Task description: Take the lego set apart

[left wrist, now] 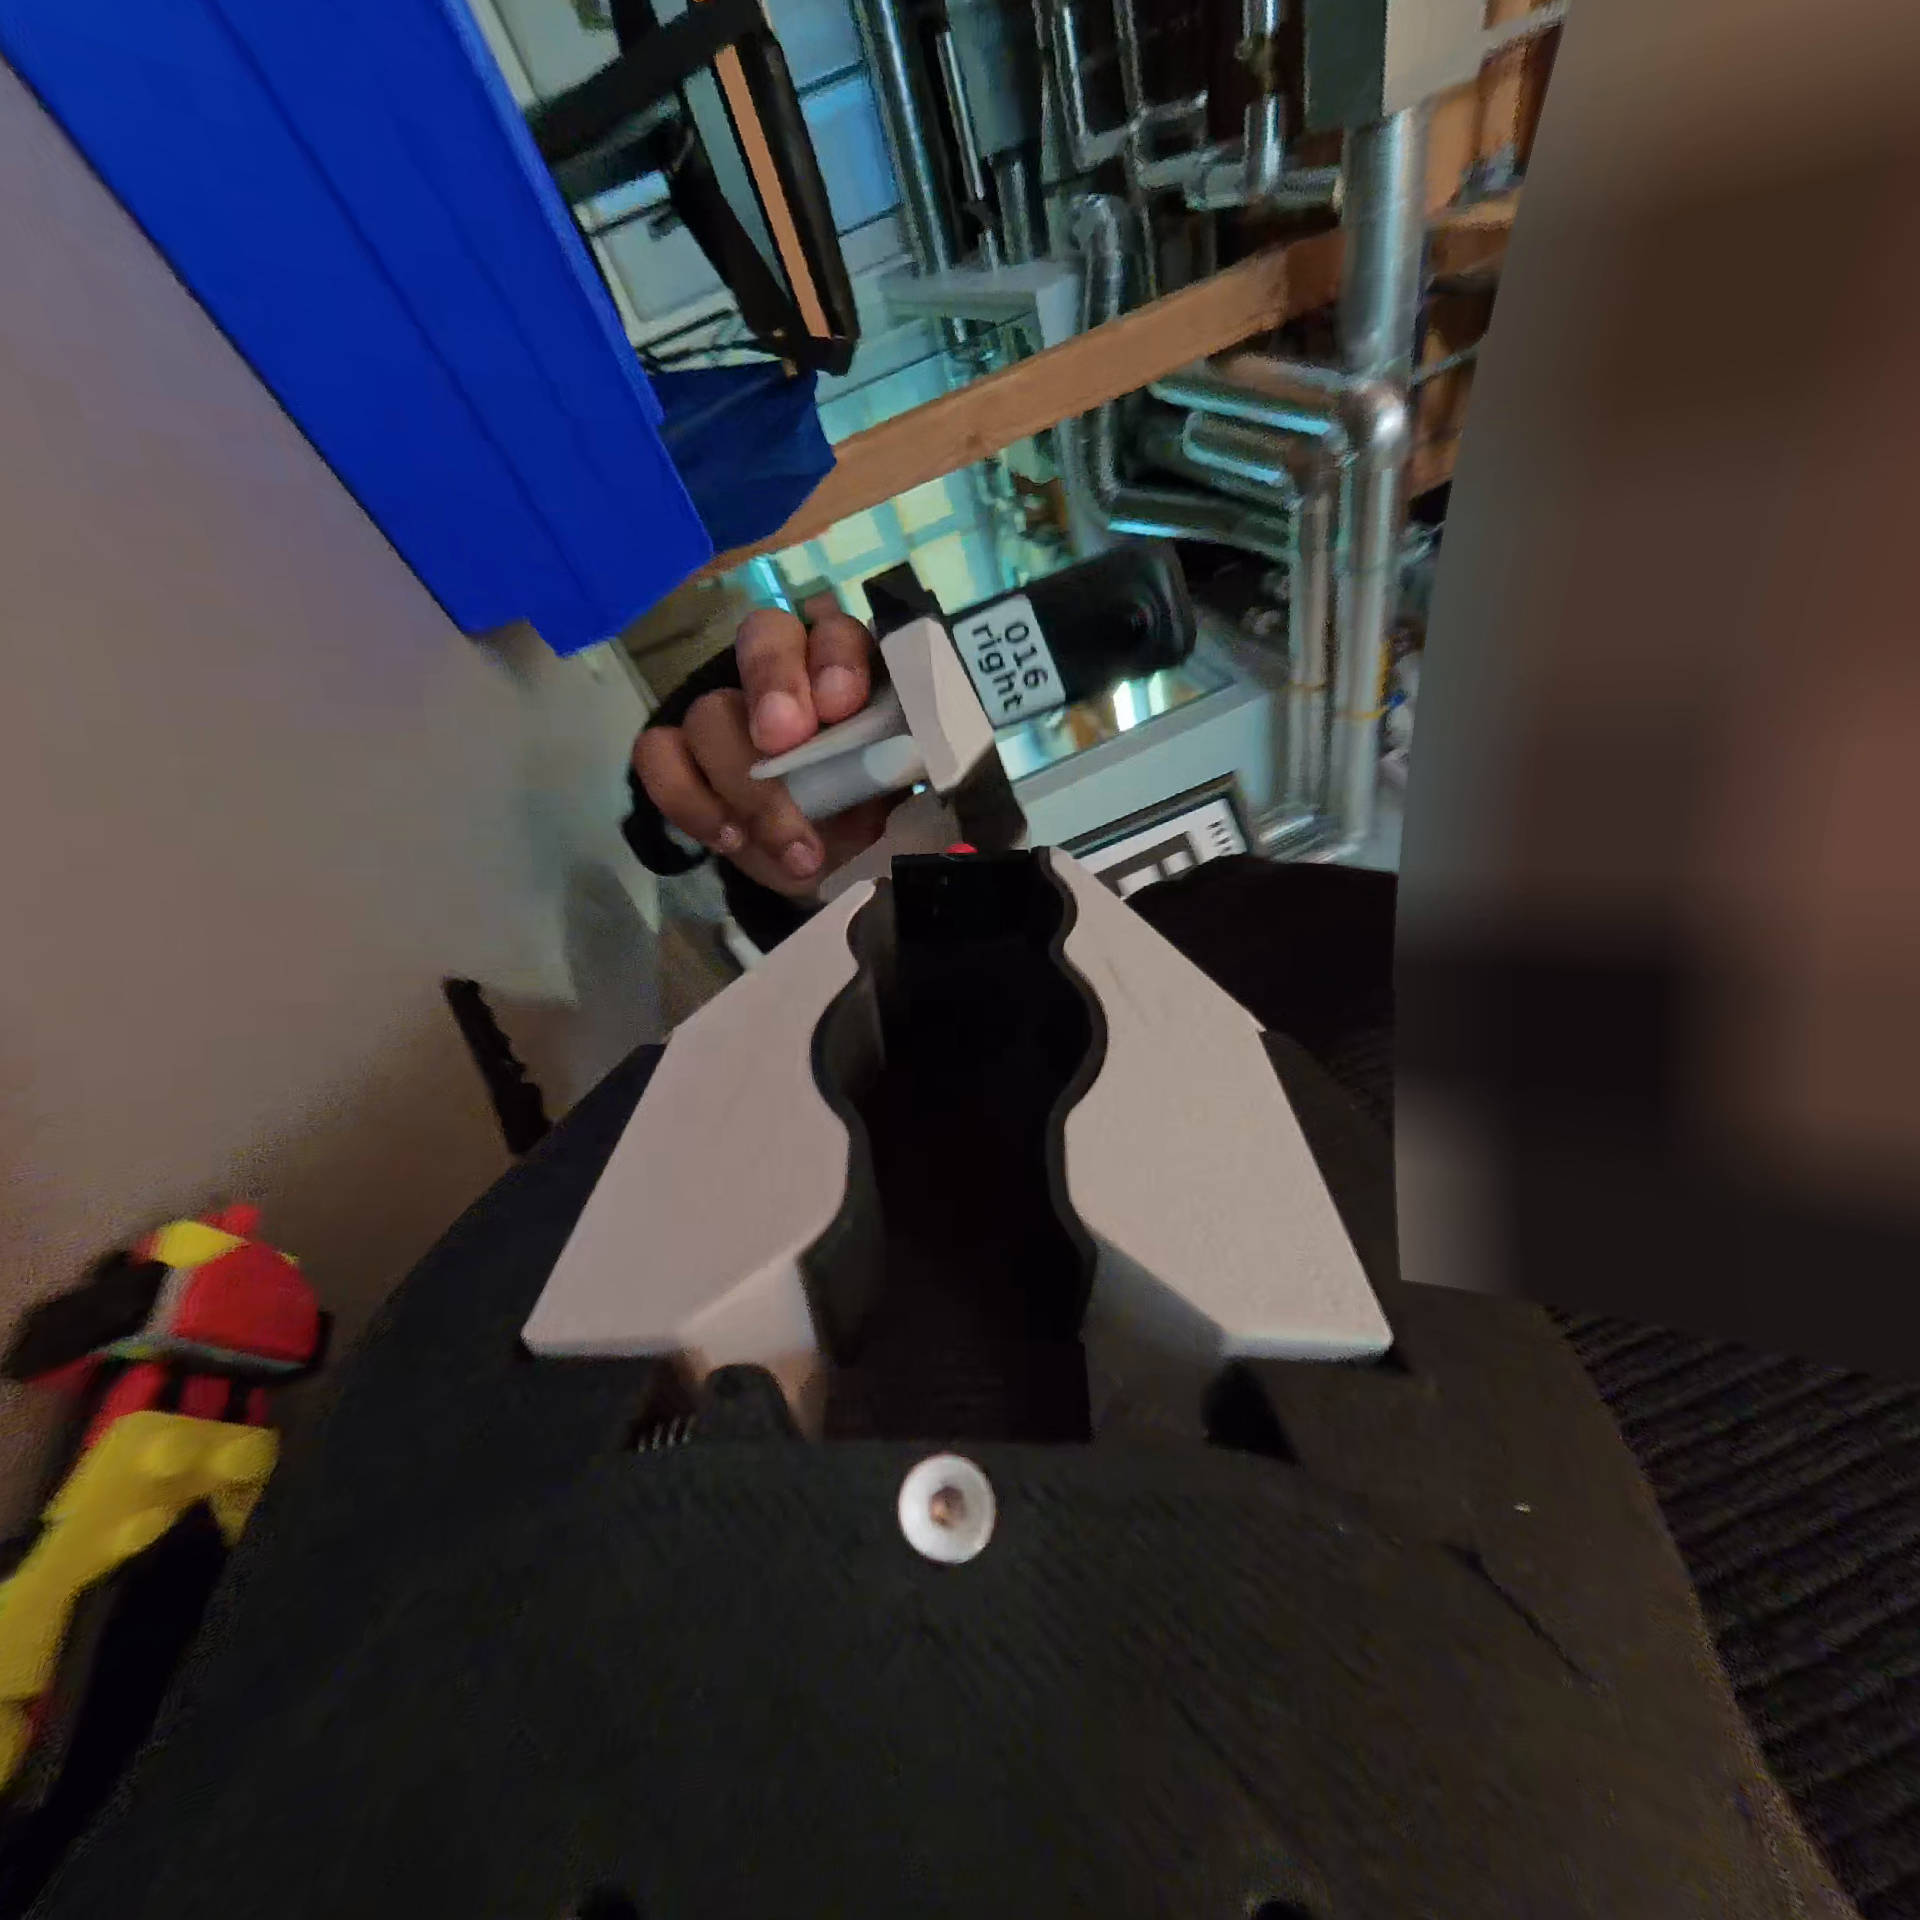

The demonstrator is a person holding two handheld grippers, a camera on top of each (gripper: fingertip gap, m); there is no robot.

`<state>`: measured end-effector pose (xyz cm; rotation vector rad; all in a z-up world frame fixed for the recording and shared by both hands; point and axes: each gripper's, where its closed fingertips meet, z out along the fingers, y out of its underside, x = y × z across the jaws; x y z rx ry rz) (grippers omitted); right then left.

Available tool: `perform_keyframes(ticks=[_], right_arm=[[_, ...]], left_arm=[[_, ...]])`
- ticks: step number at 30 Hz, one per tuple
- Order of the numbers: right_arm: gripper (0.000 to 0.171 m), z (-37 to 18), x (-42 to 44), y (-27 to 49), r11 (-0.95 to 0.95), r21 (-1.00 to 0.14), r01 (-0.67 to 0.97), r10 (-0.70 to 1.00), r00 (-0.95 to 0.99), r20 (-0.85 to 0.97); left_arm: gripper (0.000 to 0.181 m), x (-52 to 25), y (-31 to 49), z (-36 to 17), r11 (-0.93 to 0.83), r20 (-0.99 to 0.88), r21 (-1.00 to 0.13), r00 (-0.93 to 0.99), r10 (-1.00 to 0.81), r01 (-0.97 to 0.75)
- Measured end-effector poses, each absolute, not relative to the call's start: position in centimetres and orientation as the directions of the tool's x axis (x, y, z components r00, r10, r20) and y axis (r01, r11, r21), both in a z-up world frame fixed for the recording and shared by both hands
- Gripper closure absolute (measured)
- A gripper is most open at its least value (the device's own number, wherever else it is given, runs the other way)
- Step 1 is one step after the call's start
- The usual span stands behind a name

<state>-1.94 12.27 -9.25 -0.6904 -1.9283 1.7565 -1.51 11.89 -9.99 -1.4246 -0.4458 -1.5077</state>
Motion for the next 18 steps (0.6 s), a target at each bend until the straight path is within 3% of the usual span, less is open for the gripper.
perform_keyframes(ticks=[1, 3, 7, 10, 12, 18], right_arm=[[0.157, -8.9, -2.0, 12.6, 0.017, -0.995, 0.098, 0.62, -0.782, -0.067], [0.151, -8.6, -1.8, 12.6, -0.025, -0.992, 0.126, 0.592, -0.797, -0.117], [0.149, -9.8, -1.8, 11.5, 0.063, -0.99, 0.126, 0.61, -0.79, -0.061], [0.158, -10.1, -2.4, 12.1, -0.111, -0.949, 0.296, 0.574, -0.76, -0.304], [0.154, -9.7, -2.5, 12.3, -0.265, -0.868, 0.419, 0.465, -0.734, -0.496], [0.149, -9.0, -2.2, 11.2, -0.466, -0.634, 0.617, 0.18, -0.635, -0.751]], left_arm=[[0.155, -1.7, 11.8, -10.0, -0.444, 0.888, -0.409, 0.235, -0.395, 0.798], [0.155, -1.6, 11.6, -10.2, -0.434, 0.851, -0.503, 0.341, -0.399, 0.748], [0.155, -1.6, 11.6, -10.2, -0.4, 0.808, -0.577, 0.427, -0.405, 0.712], [0.156, -2.1, 11.6, -9.2, -0.27, 0.635, -0.769, 0.643, -0.428, 0.58], [0.156, -2.1, 11.5, -9.3, -0.22, 0.501, -0.866, 0.761, -0.412, 0.45], [0.156, -2.2, 11.6, -9.6, -0.152, 0.265, -0.963, 0.899, -0.35, 0.224]])
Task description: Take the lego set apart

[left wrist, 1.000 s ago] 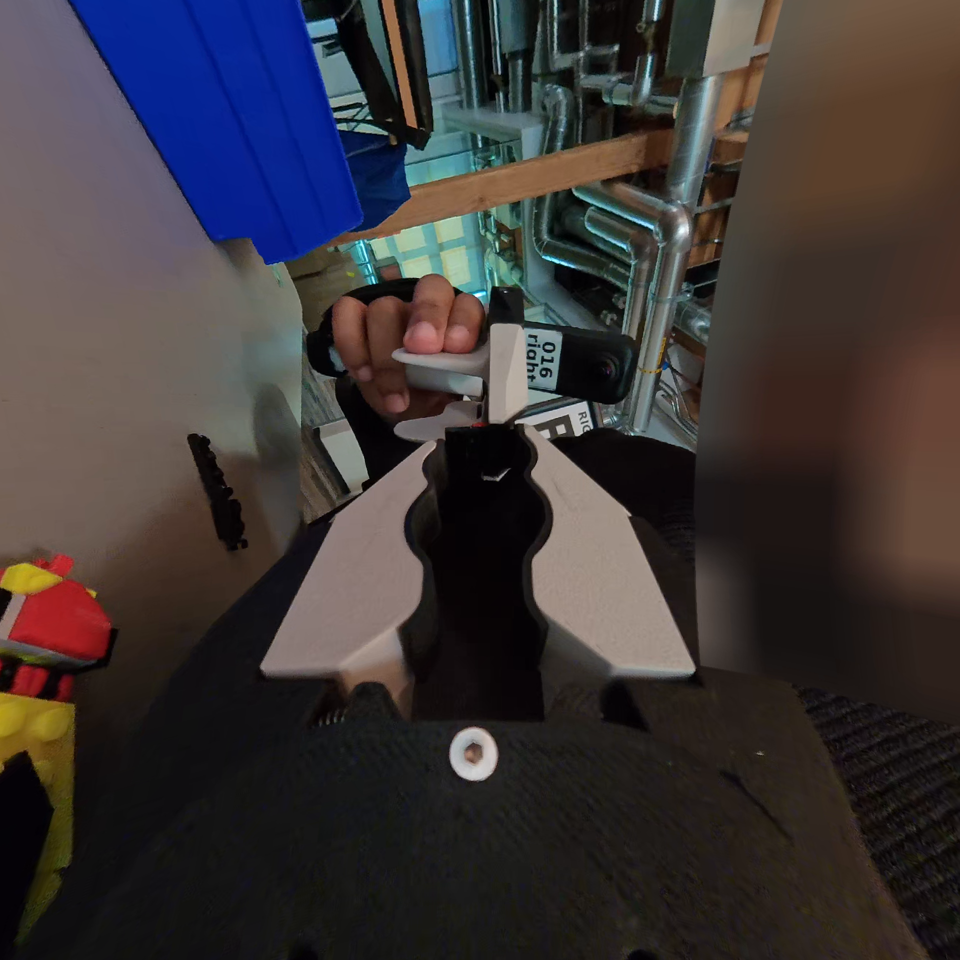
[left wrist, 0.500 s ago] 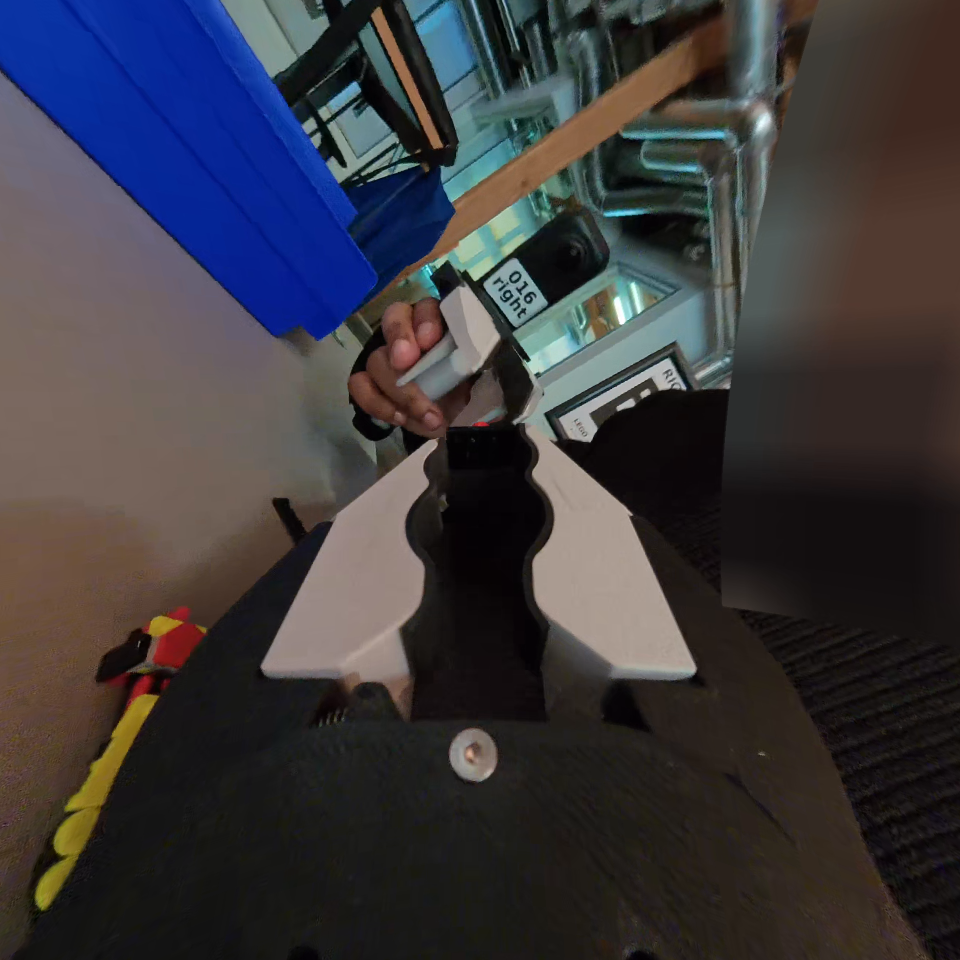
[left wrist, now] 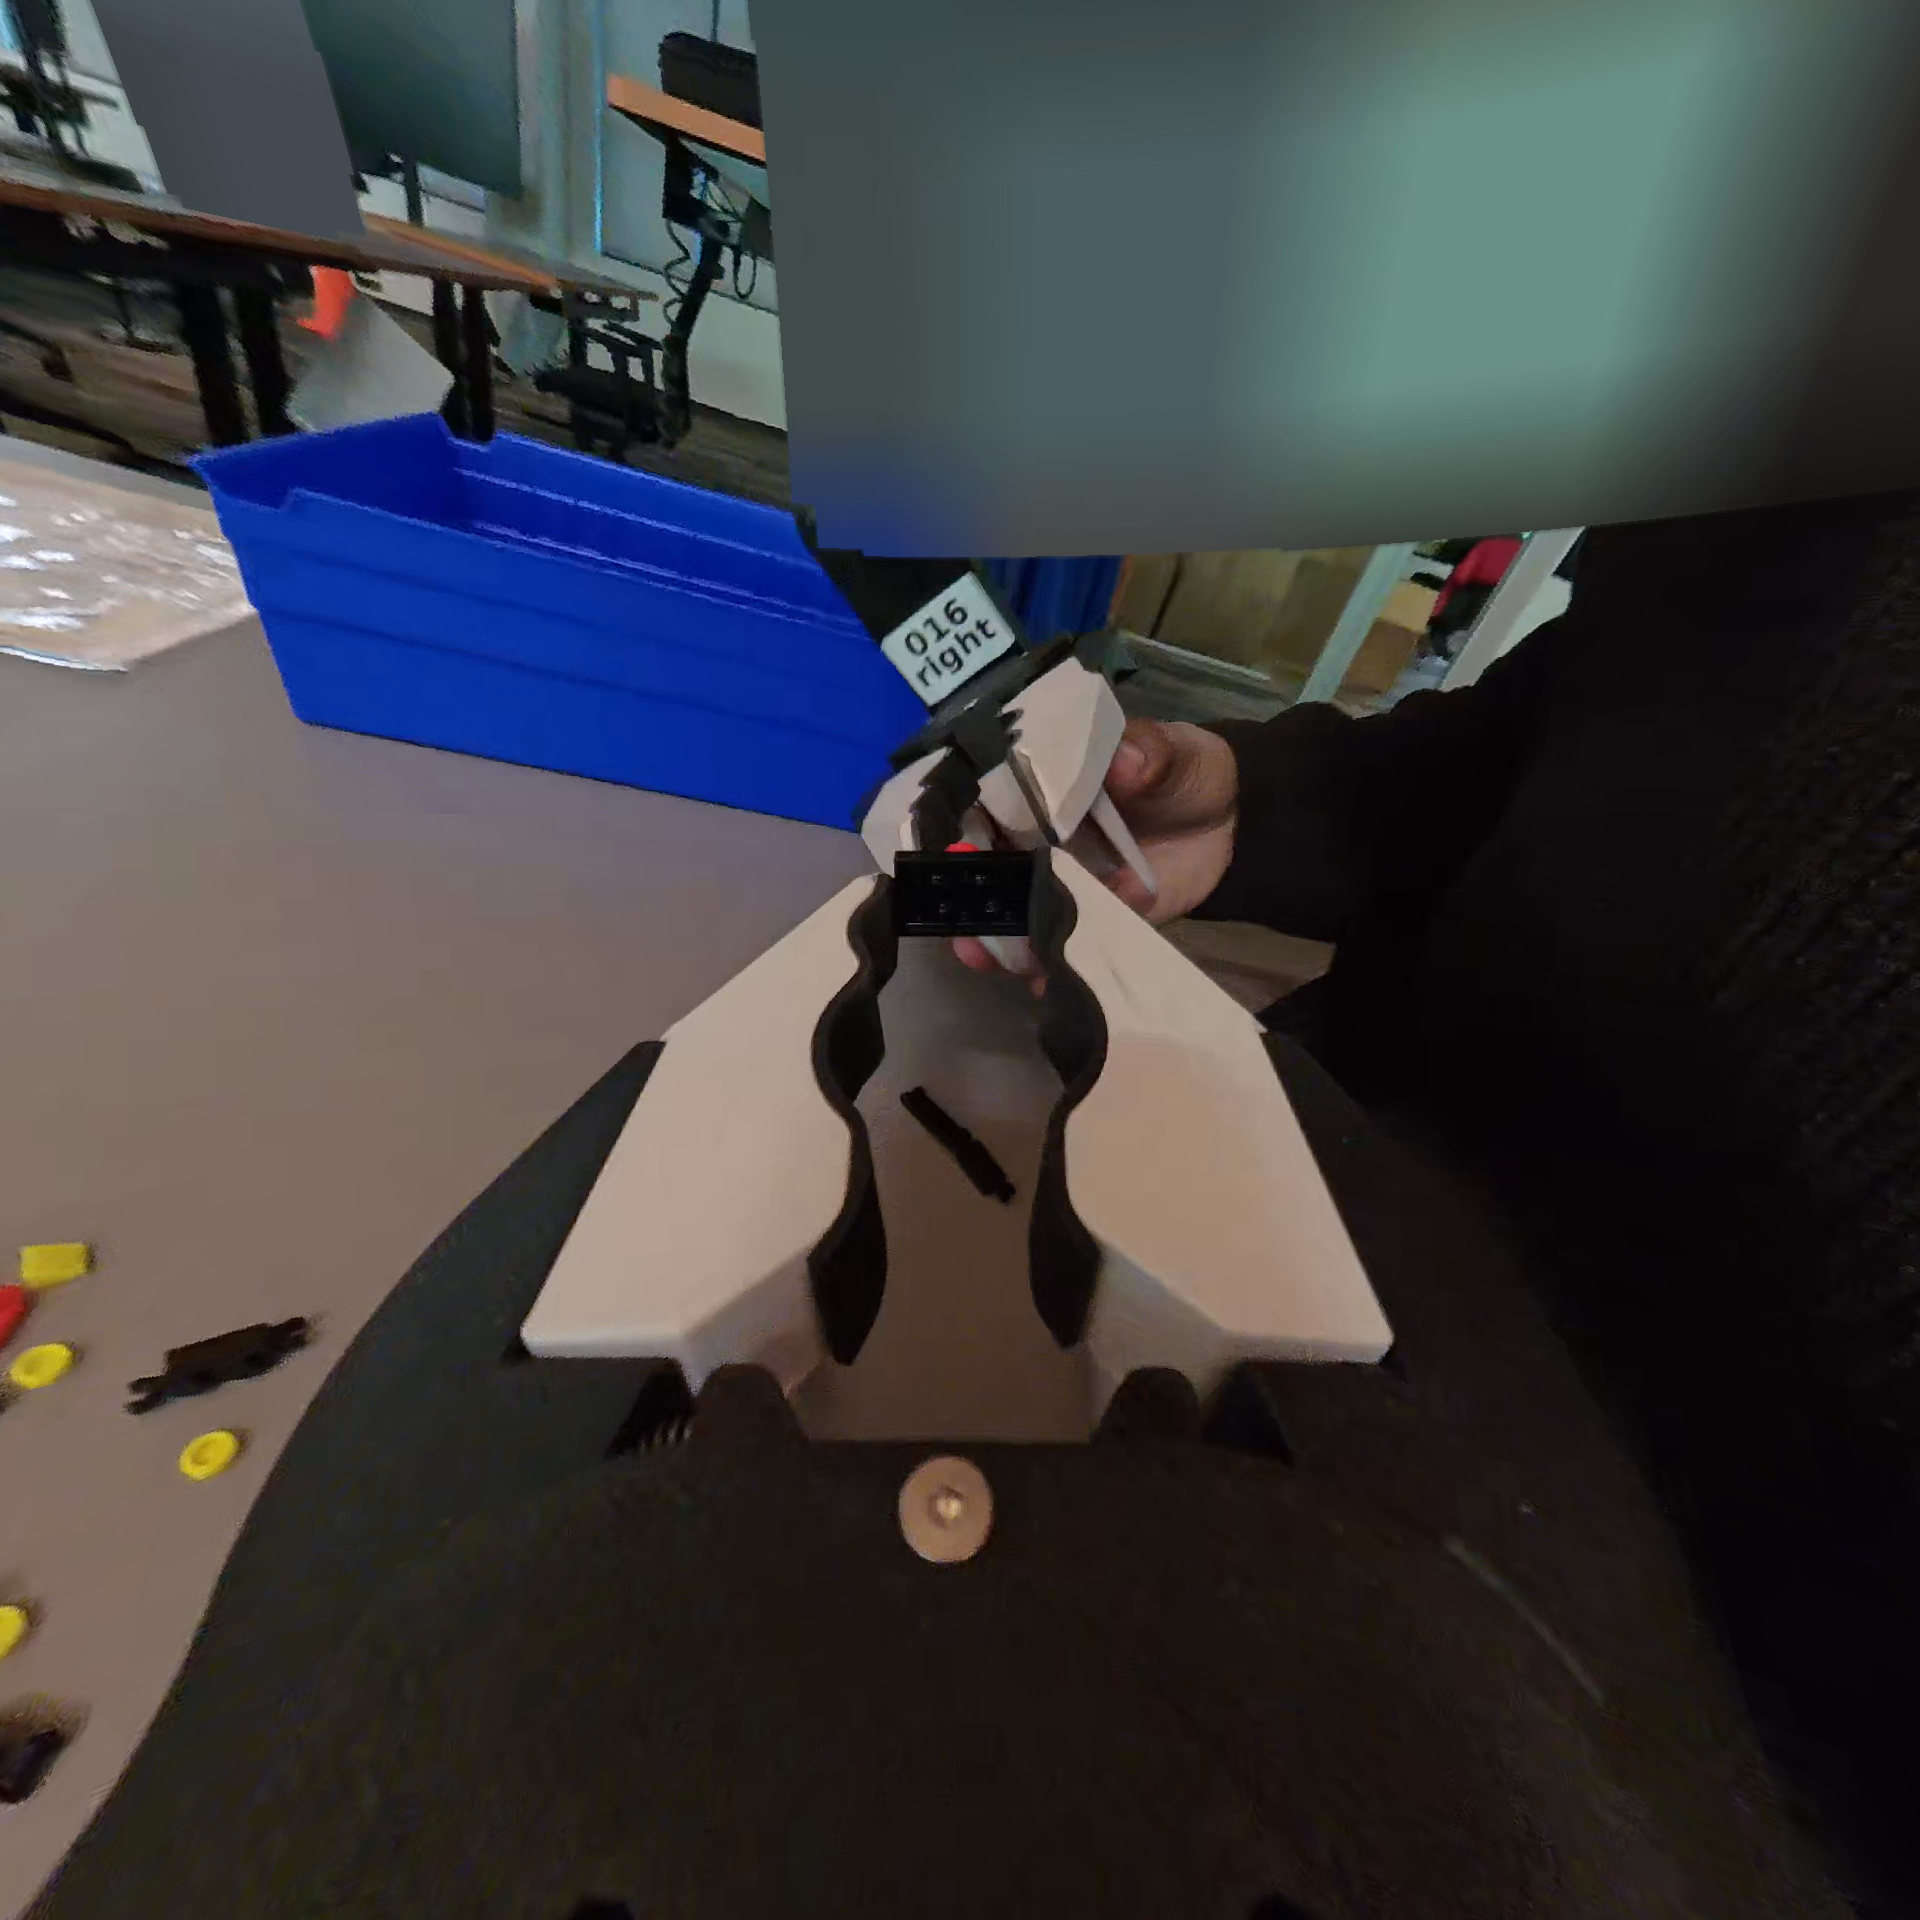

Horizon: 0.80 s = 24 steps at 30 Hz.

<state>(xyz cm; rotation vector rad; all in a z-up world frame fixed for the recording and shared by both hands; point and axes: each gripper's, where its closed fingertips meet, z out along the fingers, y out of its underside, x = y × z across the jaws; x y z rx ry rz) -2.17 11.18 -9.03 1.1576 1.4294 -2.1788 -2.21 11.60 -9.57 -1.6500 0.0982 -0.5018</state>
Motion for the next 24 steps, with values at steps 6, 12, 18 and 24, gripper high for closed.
perform_keyframes(ticks=[6, 12, 18, 24], right_arm=[[0.138, -10.7, -2.0, 10.8, -0.476, -0.429, 0.767, 0.017, -0.48, -0.877], [0.154, -10.3, -1.3, 10.0, -0.462, -0.31, 0.831, -0.142, -0.414, -0.899], [0.157, -10.7, -1.7, 9.7, -0.459, -0.32, 0.829, -0.069, -0.392, -0.917], [0.157, -9.6, -2.0, 9.5, -0.471, -0.362, 0.804, -0.035, -0.427, -0.903]], left_arm=[[0.156, -1.2, 11.2, -10.0, -0.132, 0.064, -0.991, 0.929, -0.366, 0.016], [0.156, -0.5, 11.3, -11.4, -0.181, -0.085, -0.971, 0.93, -0.358, -0.158], [0.155, -0.5, 11.0, -11.9, -0.206, -0.113, -0.959, 0.927, -0.356, -0.196], [0.154, -0.7, 10.8, -10.8, -0.159, -0.103, -0.974, 0.937, -0.334, -0.164]])
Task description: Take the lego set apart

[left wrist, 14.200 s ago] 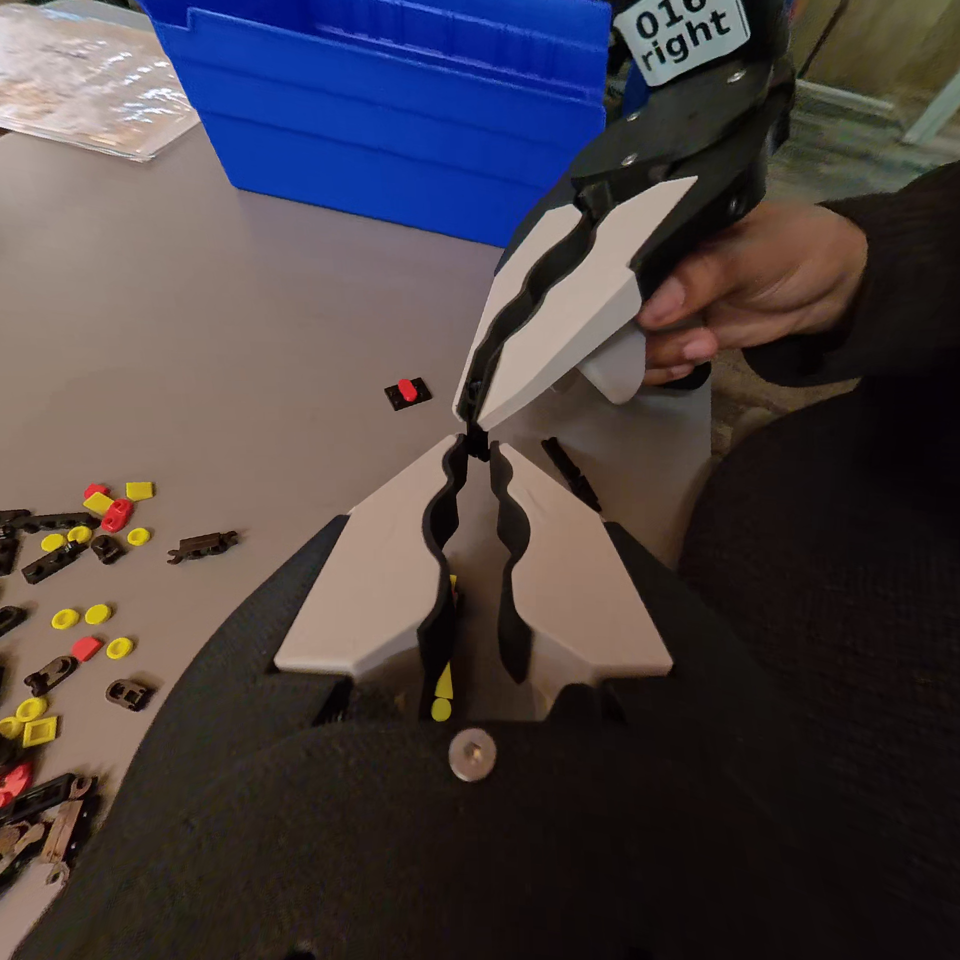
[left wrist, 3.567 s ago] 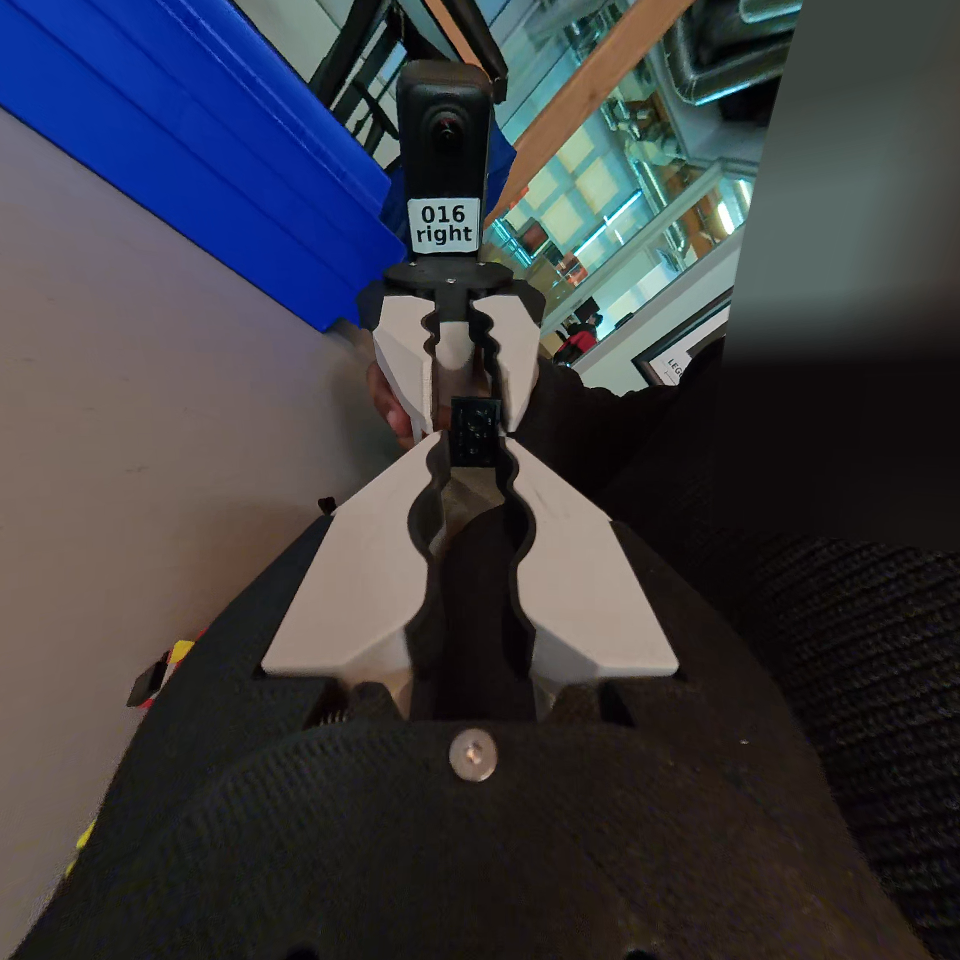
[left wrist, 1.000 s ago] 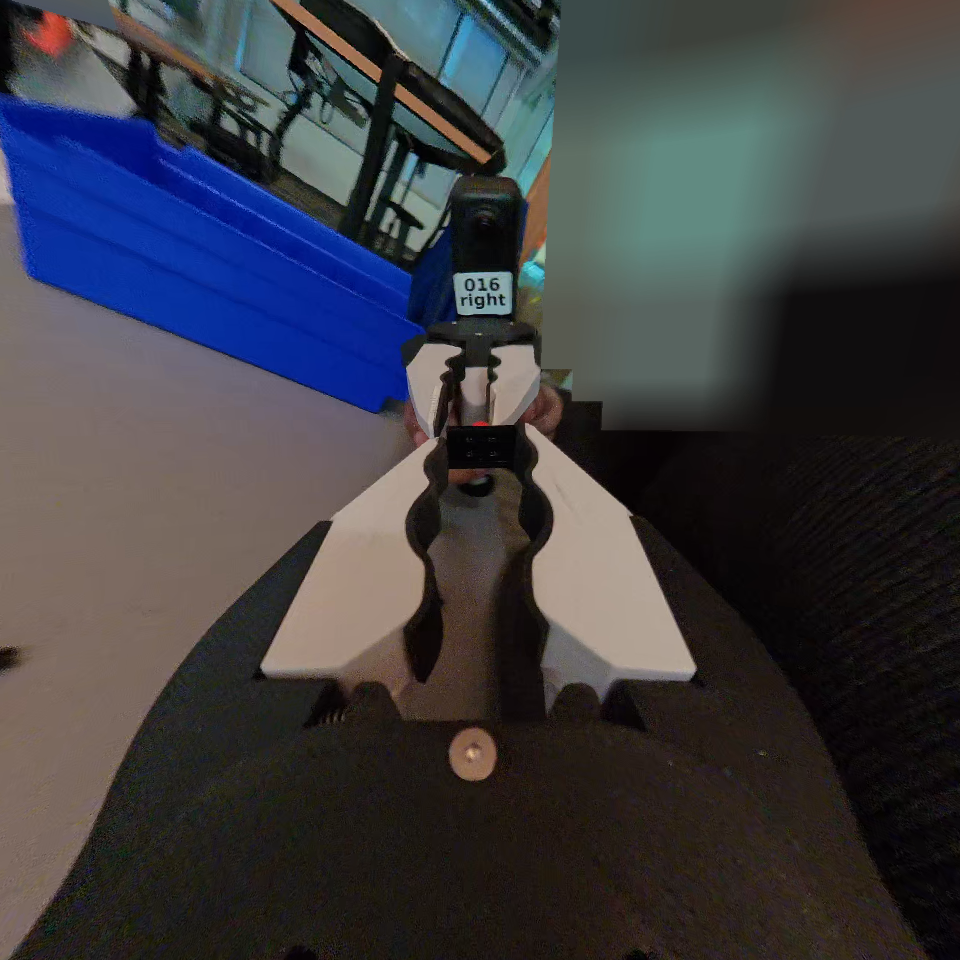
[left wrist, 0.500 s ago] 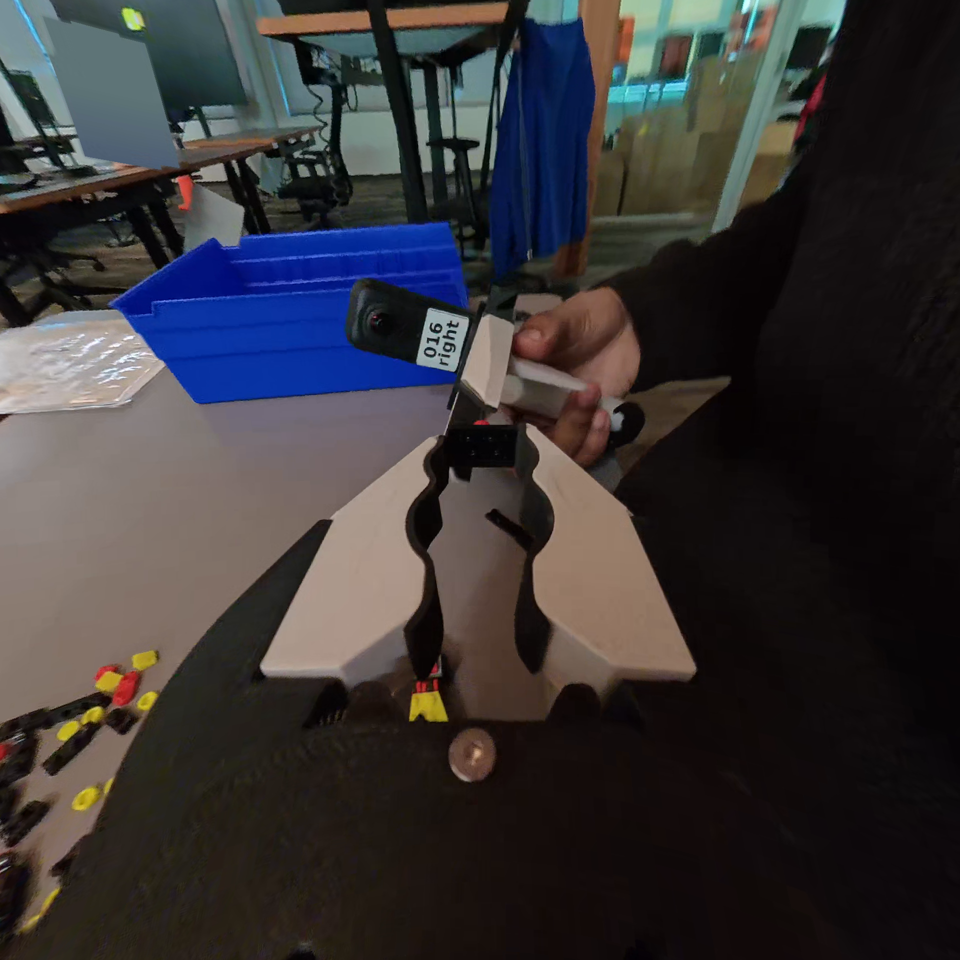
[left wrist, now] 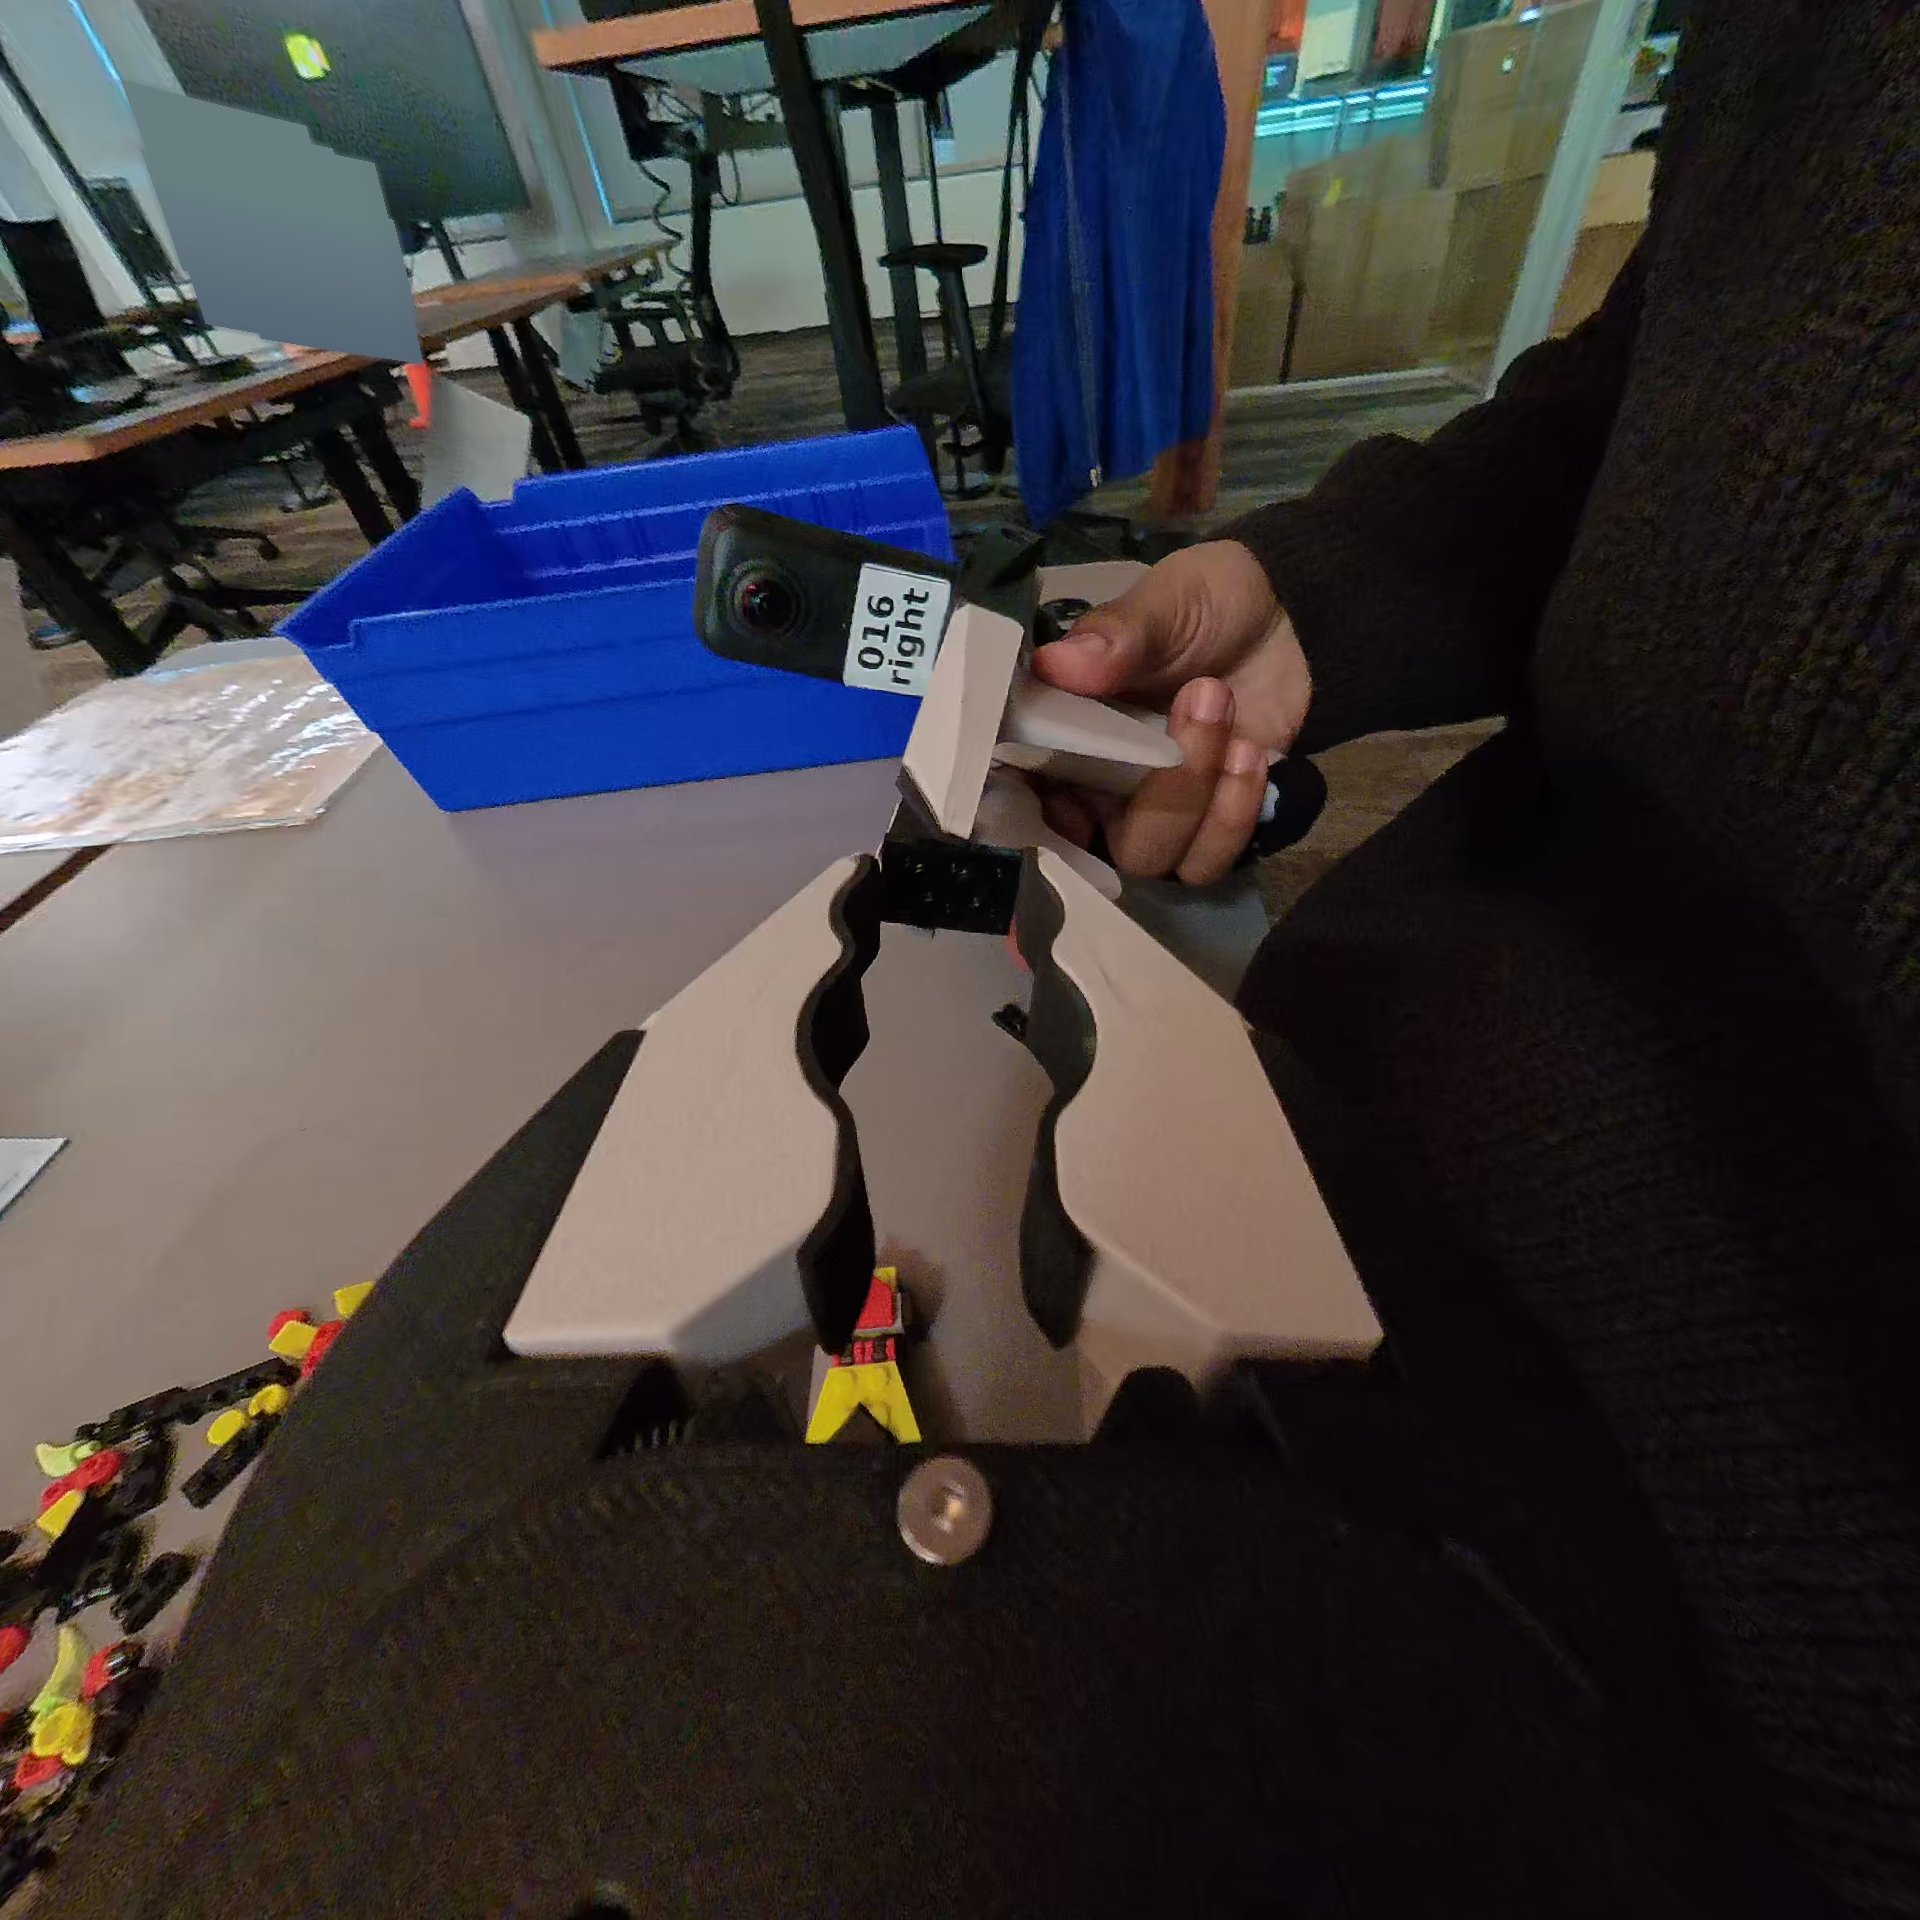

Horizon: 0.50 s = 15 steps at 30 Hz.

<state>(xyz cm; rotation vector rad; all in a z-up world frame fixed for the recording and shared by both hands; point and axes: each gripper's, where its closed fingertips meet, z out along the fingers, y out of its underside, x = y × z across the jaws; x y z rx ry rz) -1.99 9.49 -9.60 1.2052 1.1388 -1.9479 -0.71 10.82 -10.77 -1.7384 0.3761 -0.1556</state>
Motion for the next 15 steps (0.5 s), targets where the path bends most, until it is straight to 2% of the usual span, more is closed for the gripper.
perform_keyframes(ticks=[4, 15], right_arm=[[0.157, -9.31, -2.11, 9.62, -0.492, -0.324, 0.808, -0.077, -0.411, -0.908], [0.157, -9.89, -1.73, 9.81, -0.476, -0.284, 0.832, -0.14, -0.39, -0.91]], left_arm=[[0.155, -0.81, 11.0, -10.43, -0.137, -0.16, -0.969, 0.943, -0.292, -0.207], [0.157, -0.55, 11.08, -10.68, -0.141, -0.174, -0.965, 0.939, -0.296, -0.223]])
